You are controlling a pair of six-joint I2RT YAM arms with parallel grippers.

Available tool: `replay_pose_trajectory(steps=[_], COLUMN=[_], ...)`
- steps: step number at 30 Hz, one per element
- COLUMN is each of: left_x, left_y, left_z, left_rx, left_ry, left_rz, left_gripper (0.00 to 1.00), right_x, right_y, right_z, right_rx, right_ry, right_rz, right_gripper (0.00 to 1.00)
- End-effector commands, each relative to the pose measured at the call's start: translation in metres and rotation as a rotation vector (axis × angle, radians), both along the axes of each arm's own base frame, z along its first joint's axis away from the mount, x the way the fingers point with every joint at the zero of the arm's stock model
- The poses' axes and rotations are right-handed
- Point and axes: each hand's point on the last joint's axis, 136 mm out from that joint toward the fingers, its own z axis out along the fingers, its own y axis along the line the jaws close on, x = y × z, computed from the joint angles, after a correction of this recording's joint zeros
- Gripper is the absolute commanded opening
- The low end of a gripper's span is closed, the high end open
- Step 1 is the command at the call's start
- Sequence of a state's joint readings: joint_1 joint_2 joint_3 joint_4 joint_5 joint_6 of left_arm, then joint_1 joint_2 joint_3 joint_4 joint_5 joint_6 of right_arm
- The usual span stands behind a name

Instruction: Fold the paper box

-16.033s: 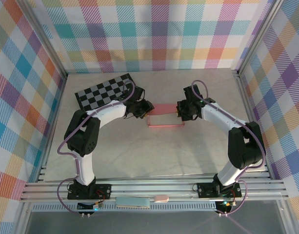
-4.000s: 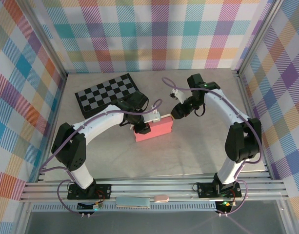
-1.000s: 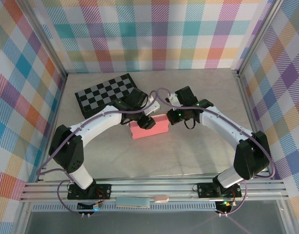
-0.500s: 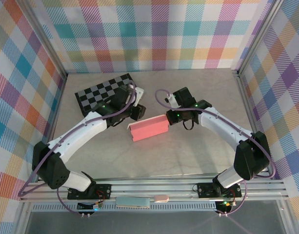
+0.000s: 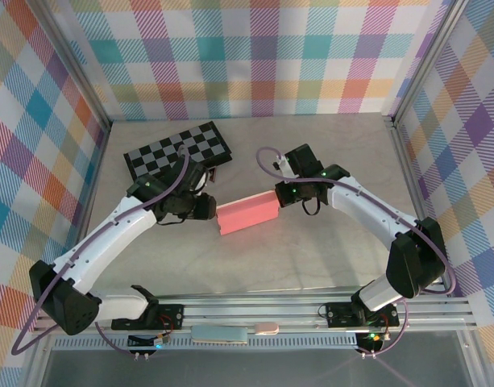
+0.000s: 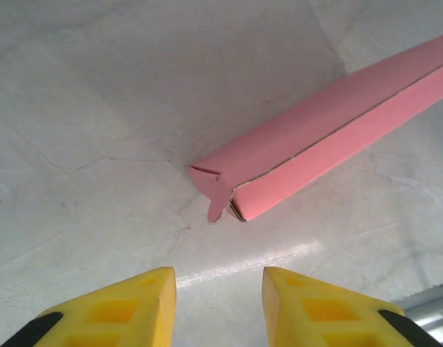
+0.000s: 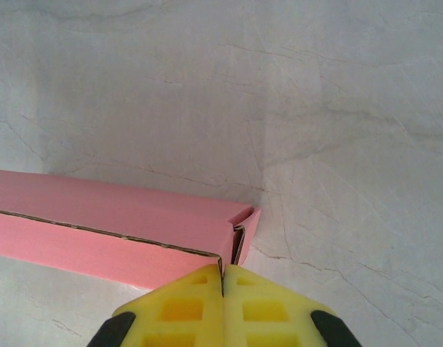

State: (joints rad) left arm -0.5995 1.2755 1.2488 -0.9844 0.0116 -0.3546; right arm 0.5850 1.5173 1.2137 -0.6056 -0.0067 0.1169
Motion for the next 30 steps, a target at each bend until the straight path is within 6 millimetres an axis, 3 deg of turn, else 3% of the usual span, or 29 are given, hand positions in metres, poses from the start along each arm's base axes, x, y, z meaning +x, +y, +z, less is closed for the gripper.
replay_pose_trajectory(steps=[1,16,30], left_x=[-0.006,0.018,0.026], left_y=[-0.002,-0.013,-0.021], left_z=[-0.013,-0.024,-0.030], left_rx=[0.018,0.044,0.045], left_ry=[0.087,0.059,0.076], left_rz=[-0.017,-0.044,-0.053], left_gripper=[0.35,0.31,0.13], right_x=[-0.010,-0.011,-0.010], right_y=[-0.006,-0.004,-0.004], right_z=[-0.015,-0.017,-0.019], right_rx=[-0.051,-0.051,-0.054], right_ry=[0.073,0.091,0.092], right_rz=[-0.014,-0.018,-0.022], right_gripper=[0.00,0.00,0.00])
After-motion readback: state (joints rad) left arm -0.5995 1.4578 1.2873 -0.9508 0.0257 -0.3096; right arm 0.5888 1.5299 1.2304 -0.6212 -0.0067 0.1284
